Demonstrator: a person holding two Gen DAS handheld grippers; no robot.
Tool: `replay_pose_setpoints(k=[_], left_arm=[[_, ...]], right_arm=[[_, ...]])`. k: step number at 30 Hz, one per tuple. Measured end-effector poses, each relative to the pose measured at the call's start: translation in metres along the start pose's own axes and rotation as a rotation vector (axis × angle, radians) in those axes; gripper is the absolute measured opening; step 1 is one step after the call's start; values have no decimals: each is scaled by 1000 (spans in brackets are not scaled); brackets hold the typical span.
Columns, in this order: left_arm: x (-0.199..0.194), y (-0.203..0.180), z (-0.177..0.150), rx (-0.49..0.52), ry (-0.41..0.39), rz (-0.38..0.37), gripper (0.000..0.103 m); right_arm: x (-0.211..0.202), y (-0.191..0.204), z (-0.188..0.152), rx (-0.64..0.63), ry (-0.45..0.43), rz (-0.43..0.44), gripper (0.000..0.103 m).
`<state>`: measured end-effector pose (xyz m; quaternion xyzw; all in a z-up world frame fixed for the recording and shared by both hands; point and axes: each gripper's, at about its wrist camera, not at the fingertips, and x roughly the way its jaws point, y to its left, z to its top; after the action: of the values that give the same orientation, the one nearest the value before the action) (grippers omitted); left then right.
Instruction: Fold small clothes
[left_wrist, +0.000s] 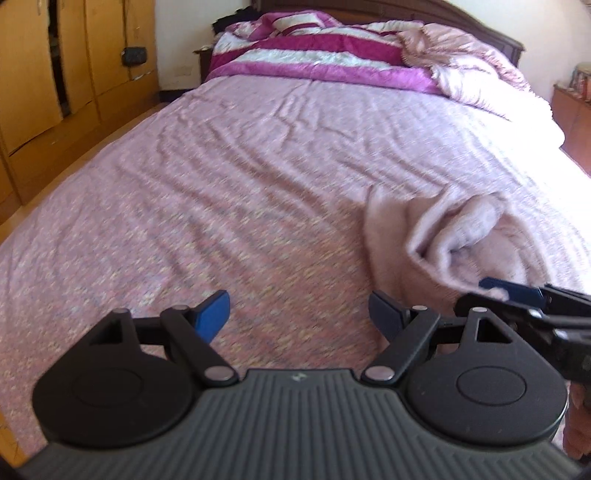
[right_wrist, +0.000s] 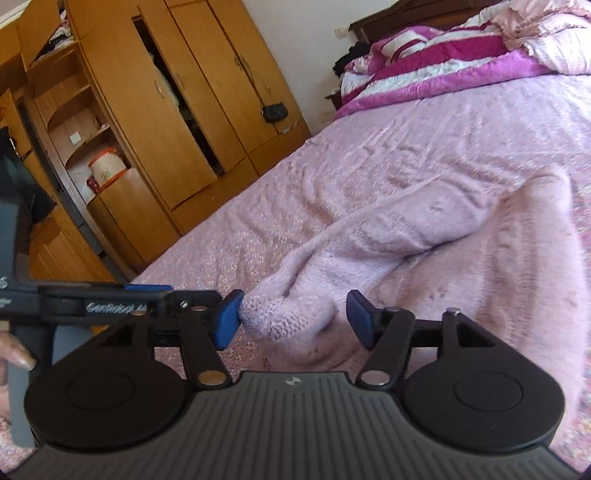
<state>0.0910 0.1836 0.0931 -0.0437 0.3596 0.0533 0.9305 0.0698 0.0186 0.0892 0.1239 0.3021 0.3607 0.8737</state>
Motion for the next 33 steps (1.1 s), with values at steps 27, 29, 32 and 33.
replay_pose_setpoints(k=[27,29,32,33], left_arm=[[96,-79,40,132,-26,-155,18],[94,-67,44,92,-45,-145,18],[104,-55,47,69,-20,-108,16],[109,-53,47,64,-6,-108,16]], right_arm=[[-96,-105,-19,254,-119,-273,81],[-89,-105,-20,261,-112,-252,81],[-79,-98,-20,239,-112,-226,81],[-77,-94,-19,221,-111,-234,82]])
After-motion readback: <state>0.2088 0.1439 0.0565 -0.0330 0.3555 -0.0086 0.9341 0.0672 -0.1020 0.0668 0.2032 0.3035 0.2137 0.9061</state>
